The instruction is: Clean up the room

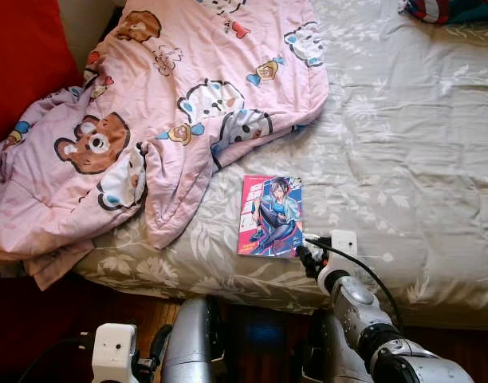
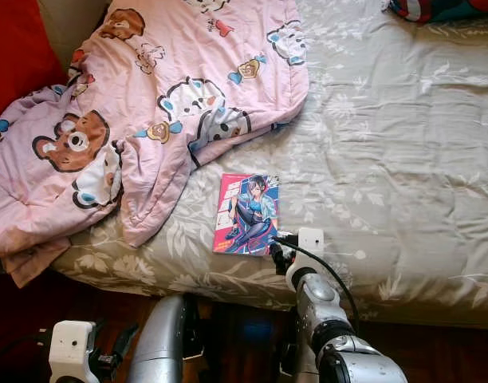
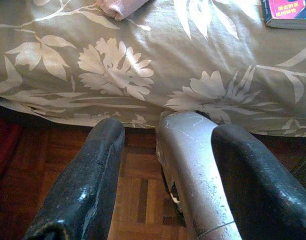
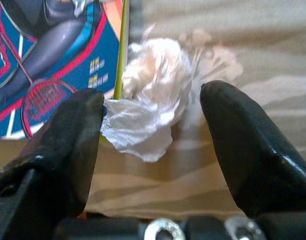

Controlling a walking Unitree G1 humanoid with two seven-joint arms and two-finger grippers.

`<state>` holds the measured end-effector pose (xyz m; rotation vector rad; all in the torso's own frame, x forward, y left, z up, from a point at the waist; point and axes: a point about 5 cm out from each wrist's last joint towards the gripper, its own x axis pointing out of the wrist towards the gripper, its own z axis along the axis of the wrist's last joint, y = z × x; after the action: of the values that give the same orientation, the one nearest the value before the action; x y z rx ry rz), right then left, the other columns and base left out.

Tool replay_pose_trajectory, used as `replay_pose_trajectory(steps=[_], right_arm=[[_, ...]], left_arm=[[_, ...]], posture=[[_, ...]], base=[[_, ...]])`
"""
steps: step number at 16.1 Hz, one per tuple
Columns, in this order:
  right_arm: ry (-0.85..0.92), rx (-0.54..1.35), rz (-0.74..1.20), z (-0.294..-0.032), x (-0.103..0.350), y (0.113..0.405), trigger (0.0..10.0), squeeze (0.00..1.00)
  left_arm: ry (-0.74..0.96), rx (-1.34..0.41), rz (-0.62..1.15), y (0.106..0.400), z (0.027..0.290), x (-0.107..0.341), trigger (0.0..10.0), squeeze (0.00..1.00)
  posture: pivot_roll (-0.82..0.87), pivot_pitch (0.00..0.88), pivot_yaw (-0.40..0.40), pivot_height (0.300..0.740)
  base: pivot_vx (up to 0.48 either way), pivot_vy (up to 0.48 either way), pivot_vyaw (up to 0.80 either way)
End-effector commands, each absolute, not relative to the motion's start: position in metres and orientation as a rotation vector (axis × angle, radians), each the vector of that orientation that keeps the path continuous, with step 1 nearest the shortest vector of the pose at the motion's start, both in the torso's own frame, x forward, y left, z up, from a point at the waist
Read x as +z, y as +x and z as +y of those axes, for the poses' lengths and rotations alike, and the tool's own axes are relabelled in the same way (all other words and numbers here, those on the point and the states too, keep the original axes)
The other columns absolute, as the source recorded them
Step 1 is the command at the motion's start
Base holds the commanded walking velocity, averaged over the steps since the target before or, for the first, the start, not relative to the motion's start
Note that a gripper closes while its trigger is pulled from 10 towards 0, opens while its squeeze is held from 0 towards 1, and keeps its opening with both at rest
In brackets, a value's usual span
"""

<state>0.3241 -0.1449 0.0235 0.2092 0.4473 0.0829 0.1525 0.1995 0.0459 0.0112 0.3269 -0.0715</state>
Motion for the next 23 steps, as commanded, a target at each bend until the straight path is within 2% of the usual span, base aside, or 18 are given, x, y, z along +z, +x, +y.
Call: replay_pose_trajectory(steps=[1, 2, 3, 4, 9, 10, 11, 18, 19, 20, 23], right_arm=[[0.227, 0.076, 0.456, -0.143, 0.019, 0.32, 10.0, 0.0], [0.222, 0.08, 0.459, -0.142, 0.019, 0.32, 3.4, 0.0], [0.221, 0.081, 0.459, -0.142, 0.019, 0.32, 0.6, 0.0], [0.215, 0.077, 0.473, -0.143, 0.017, 0.319, 0.0, 0.0], [0.194, 0.089, 0.524, -0.141, 0.008, 0.312, 0.0, 0.0], [0.194, 0.09, 0.526, -0.14, 0.008, 0.311, 4.0, 0.0], [0.192, 0.09, 0.527, -0.14, 0.008, 0.311, 10.0, 0.0], [0.181, 0.065, 0.526, -0.143, 0.009, 0.313, 10.0, 0.0], [0.179, 0.063, 0.527, -0.143, 0.009, 0.313, 4.7, 0.0], [0.176, 0.055, 0.532, -0.145, 0.008, 0.312, 0.0, 0.0], [0.167, 0.04, 0.55, -0.148, 0.005, 0.31, 0.0, 0.0]], left_arm=[[0.022, -0.057, 0.37, 0.143, 0.203, 0.042, 10.0, 0.0], [0.022, -0.057, 0.372, 0.142, 0.203, 0.041, 10.0, 0.0], [0.022, -0.057, 0.373, 0.142, 0.203, 0.041, 10.0, 0.0], [0.021, -0.059, 0.375, 0.143, 0.203, 0.041, 10.0, 0.0], [0.022, -0.065, 0.383, 0.142, 0.202, 0.04, 10.0, 0.0], [0.024, -0.064, 0.383, 0.142, 0.202, 0.04, 10.0, 0.0], [0.026, -0.062, 0.382, 0.141, 0.202, 0.041, 10.0, 0.0], [0.031, -0.04, 0.395, 0.134, 0.205, 0.04, 10.0, 0.0], [0.03, -0.039, 0.394, 0.134, 0.205, 0.04, 10.0, 0.0], [0.031, -0.035, 0.395, 0.133, 0.205, 0.04, 10.0, 0.0], [0.032, -0.031, 0.399, 0.132, 0.206, 0.04, 10.0, 0.0]], posture=[[0.2, 0.36, 0.052, 0.62], [0.2, 0.36, 0.052, 0.62], [0.2, 0.36, 0.052, 0.62], [0.2, 0.359, 0.053, 0.62], [0.2, 0.36, 0.055, 0.62], [0.2, 0.36, 0.055, 0.62], [0.2, 0.363, 0.056, 0.62], [0.2, 0.363, 0.056, 0.62], [0.2, 0.363, 0.056, 0.62], [0.21, 0.365, 0.055, 0.62], [0.21, 0.367, 0.054, 0.62]], base=[[0.0, 0.0, 0.0], [0.0, 0.0, 0.0], [0.0, 0.0, 0.0], [0.0, 0.0, 0.0], [0.0, 0.0, 0.0], [0.0, 0.0, 0.0], [0.0, 0.0, 0.0], [0.0, 0.0, 0.0], [0.0, 0.0, 0.0], [0.0, 0.0, 0.0], [0.0, 0.0, 0.0]])
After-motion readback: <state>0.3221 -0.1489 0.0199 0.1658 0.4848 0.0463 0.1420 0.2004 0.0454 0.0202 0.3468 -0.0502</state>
